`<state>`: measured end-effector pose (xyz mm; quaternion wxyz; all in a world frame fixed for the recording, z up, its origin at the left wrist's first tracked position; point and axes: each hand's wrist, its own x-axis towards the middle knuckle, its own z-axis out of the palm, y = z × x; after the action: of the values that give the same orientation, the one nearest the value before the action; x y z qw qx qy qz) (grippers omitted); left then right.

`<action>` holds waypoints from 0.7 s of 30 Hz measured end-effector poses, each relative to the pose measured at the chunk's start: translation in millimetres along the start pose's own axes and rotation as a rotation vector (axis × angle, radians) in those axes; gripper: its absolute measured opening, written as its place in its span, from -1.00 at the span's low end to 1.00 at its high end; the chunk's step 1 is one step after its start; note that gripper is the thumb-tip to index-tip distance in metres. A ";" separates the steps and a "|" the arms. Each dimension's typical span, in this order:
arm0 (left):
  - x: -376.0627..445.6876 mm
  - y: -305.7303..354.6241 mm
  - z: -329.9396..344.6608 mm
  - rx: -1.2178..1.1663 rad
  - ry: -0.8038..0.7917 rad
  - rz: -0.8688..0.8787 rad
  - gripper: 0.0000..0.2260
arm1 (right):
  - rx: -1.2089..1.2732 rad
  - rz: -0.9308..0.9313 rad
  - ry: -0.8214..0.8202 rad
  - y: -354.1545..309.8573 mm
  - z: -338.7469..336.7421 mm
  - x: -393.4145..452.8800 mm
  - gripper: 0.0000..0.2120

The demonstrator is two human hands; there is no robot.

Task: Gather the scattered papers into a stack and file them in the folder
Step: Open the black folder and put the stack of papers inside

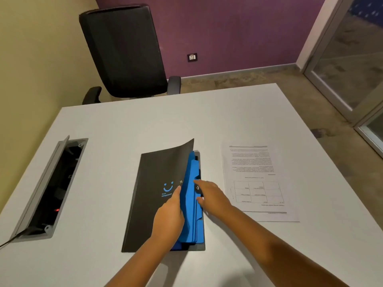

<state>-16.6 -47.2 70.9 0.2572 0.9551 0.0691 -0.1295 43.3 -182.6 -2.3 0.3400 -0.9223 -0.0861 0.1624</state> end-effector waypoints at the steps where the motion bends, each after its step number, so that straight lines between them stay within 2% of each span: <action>1: -0.8 2.0 -1.8 -0.013 0.011 -0.006 -0.50 | -0.020 0.017 -0.023 -0.5 -0.1 0.8 -0.44; 4: -3.0 6.0 -7.0 -0.071 0.048 -0.012 -0.50 | -0.040 0.023 -0.031 1.6 -1.5 0.1 -0.42; 9: -6.4 7.8 -14.0 -0.153 0.101 -0.016 -0.52 | -0.141 0.004 -0.024 11.9 -5.9 -8.0 -0.51; 12: -5.2 4.5 -13.3 -0.175 0.125 -0.046 -0.52 | -0.043 0.022 -0.023 22.5 -6.4 -20.6 -0.53; 16: -2.8 4.6 -8.2 -0.244 0.122 -0.067 -0.52 | 0.147 0.105 0.170 49.4 -14.1 -44.7 -0.65; 19: 0.8 8.1 -4.3 -0.277 0.095 -0.066 -0.52 | 0.128 0.205 0.349 74.3 -24.2 -58.7 -0.70; 21: 2.3 10.7 -2.6 -0.286 0.084 -0.055 -0.52 | 0.074 0.357 0.485 89.5 -36.3 -64.4 -0.69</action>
<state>-11.8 -55.0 77.5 0.3839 0.9110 0.1237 -0.0854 0.5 -289.2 -19.4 0.3501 -0.9217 0.1669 -0.0024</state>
